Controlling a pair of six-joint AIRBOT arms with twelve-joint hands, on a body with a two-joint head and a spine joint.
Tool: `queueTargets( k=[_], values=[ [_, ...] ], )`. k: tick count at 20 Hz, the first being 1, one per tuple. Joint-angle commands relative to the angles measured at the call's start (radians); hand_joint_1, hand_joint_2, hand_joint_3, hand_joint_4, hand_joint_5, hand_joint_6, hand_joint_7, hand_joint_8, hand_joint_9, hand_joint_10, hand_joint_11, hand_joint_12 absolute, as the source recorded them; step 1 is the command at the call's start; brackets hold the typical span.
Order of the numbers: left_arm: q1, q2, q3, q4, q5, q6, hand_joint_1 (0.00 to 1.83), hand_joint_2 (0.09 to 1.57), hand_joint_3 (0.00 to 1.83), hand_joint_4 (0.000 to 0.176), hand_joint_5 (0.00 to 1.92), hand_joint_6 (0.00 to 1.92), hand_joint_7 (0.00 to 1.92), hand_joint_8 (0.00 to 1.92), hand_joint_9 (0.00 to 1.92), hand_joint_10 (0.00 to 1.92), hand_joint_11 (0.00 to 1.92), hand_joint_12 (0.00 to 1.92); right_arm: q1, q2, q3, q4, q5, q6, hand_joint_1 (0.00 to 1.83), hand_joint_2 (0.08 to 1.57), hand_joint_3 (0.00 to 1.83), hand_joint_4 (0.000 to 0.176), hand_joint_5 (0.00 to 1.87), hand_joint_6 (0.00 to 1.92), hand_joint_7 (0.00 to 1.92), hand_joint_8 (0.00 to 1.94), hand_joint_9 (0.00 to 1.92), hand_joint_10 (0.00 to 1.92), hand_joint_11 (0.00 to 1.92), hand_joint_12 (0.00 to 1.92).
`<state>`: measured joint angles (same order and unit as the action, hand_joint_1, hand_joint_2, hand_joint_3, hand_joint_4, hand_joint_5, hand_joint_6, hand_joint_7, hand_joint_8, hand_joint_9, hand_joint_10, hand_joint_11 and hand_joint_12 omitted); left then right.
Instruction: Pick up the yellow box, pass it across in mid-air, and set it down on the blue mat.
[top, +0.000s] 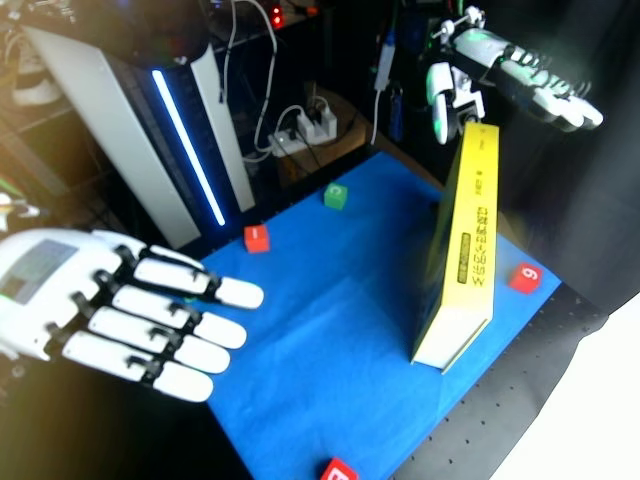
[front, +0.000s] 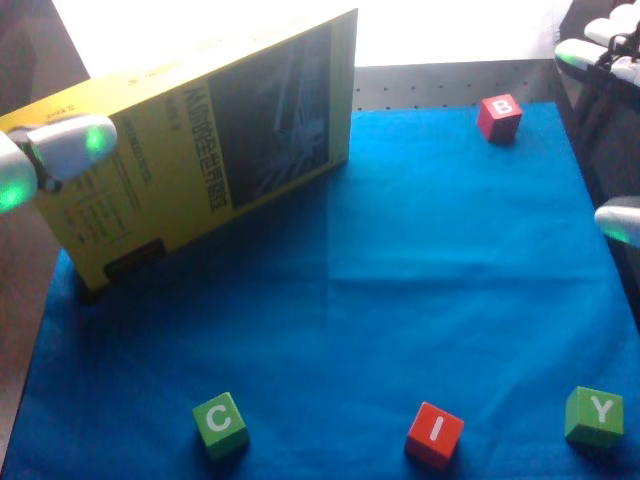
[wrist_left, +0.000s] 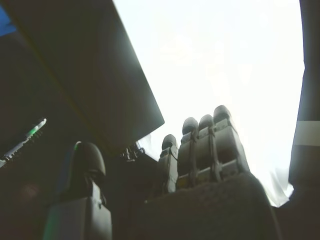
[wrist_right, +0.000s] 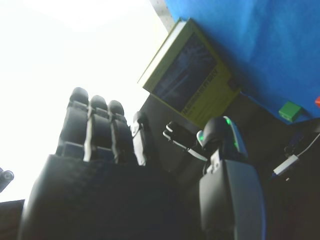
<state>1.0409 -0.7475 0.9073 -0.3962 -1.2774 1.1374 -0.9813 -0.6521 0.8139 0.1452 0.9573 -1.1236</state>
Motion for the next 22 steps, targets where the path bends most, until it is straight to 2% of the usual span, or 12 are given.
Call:
queueTargets(
  k=[1, 6, 7, 8, 9, 13, 16, 18, 19, 20, 21, 22],
  values=[
    [-0.004, 0.007, -0.004, 0.011, -0.128, -0.001, 0.32, 1.19, 0.00, 0.128, 0.00, 0.00, 0.00, 0.00, 0.00, 0.00, 0.00, 0.37, 0.013, 0.004, 0.002, 0.008, 0.135, -0.002, 0.29, 1.25, 0.01, 0.086, 0.00, 0.00, 0.00, 0.00, 0.00, 0.00, 0.00, 0.00],
    [-0.003, 0.002, -0.008, 0.021, -0.102, 0.019, 0.32, 1.19, 0.00, 0.125, 0.00, 0.00, 0.00, 0.00, 0.00, 0.00, 0.00, 0.30, -0.005, 0.004, 0.003, 0.051, 0.179, -0.002, 0.30, 1.25, 0.00, 0.088, 0.00, 0.00, 0.00, 0.00, 0.00, 0.00, 0.00, 0.00],
    [-0.003, -0.002, -0.005, 0.021, -0.087, 0.021, 0.40, 1.19, 0.00, 0.150, 0.00, 0.00, 0.00, 0.00, 0.00, 0.00, 0.00, 0.30, -0.008, 0.004, 0.003, 0.054, 0.181, -0.002, 0.21, 1.23, 0.00, 0.080, 0.00, 0.00, 0.00, 0.00, 0.00, 0.00, 0.01, 0.01],
    [-0.004, -0.010, 0.002, 0.018, -0.070, 0.021, 0.43, 1.19, 0.00, 0.158, 0.00, 0.00, 0.00, 0.00, 0.00, 0.00, 0.00, 0.42, -0.008, 0.003, 0.003, 0.054, 0.181, -0.002, 0.21, 1.25, 0.00, 0.054, 0.00, 0.00, 0.00, 0.00, 0.00, 0.00, 0.00, 0.00],
    [-0.007, -0.018, 0.010, 0.013, -0.052, 0.021, 0.52, 1.17, 0.00, 0.155, 0.00, 0.00, 0.00, 0.00, 0.00, 0.00, 0.00, 0.08, -0.008, 0.001, 0.003, 0.054, 0.181, -0.002, 0.28, 1.27, 0.01, 0.000, 0.00, 0.00, 0.00, 0.00, 0.00, 0.00, 0.00, 0.00],
    [-0.046, -0.067, 0.051, 0.007, 0.046, 0.021, 0.63, 1.11, 0.00, 0.163, 0.00, 0.00, 0.00, 0.00, 0.00, 0.00, 0.00, 0.00, -0.008, -0.006, 0.005, 0.056, 0.181, -0.002, 0.30, 1.28, 0.01, 0.000, 0.00, 0.00, 0.00, 0.00, 0.00, 0.00, 0.00, 0.00],
    [-0.069, -0.105, 0.081, 0.000, 0.116, 0.021, 0.80, 1.07, 0.00, 0.070, 0.00, 0.00, 0.00, 0.00, 0.00, 0.00, 0.02, 0.01, -0.009, -0.011, 0.006, 0.057, 0.181, -0.001, 0.26, 1.25, 0.00, 0.000, 0.00, 0.00, 0.00, 0.00, 0.00, 0.00, 0.00, 0.00],
    [-0.070, -0.110, 0.082, -0.012, 0.127, 0.032, 0.81, 1.07, 0.00, 0.064, 0.00, 0.00, 0.00, 0.00, 0.00, 0.00, 0.01, 0.01, -0.009, -0.014, 0.007, 0.057, 0.181, -0.001, 0.26, 1.25, 0.00, 0.000, 0.00, 0.00, 0.00, 0.00, 0.00, 0.00, 0.00, 0.00],
    [-0.070, -0.110, 0.078, -0.014, 0.128, 0.042, 0.93, 1.09, 0.00, 0.000, 0.53, 0.40, 0.57, 0.71, 0.54, 1.05, 0.50, 1.38, -0.010, -0.014, 0.007, 0.057, 0.181, -0.001, 0.25, 1.26, 0.00, 0.000, 0.00, 0.00, 0.00, 0.00, 0.00, 0.00, 0.00, 0.00],
    [-0.070, -0.109, 0.072, -0.020, 0.123, 0.059, 1.09, 1.07, 0.00, 0.000, 0.64, 1.62, 0.76, 1.68, 0.86, 1.75, 0.94, 1.81, -0.010, -0.014, 0.006, 0.057, 0.181, -0.001, 0.24, 1.26, 0.00, 0.000, 0.00, 0.00, 0.00, 0.00, 0.00, 0.00, 0.00, 0.00],
    [-0.069, -0.108, 0.070, -0.021, 0.119, 0.065, 1.13, 1.07, 0.00, 0.000, 0.66, 1.86, 0.80, 1.87, 0.94, 1.89, 1.06, 1.90, -0.011, -0.015, 0.006, 0.058, 0.181, -0.001, 0.24, 1.26, 0.00, 0.000, 0.00, 0.00, 0.00, 0.00, 0.00, 0.00, 0.00, 0.00],
    [-0.069, -0.108, 0.071, -0.023, 0.117, 0.066, 1.14, 1.07, 0.00, 0.000, 0.66, 1.91, 0.81, 1.91, 0.96, 1.91, 1.08, 1.92, -0.012, -0.016, 0.006, 0.059, 0.180, -0.001, 0.23, 1.26, 0.00, 0.000, 0.00, 0.00, 0.00, 0.00, 0.00, 0.00, 0.00, 0.00]
  ],
)
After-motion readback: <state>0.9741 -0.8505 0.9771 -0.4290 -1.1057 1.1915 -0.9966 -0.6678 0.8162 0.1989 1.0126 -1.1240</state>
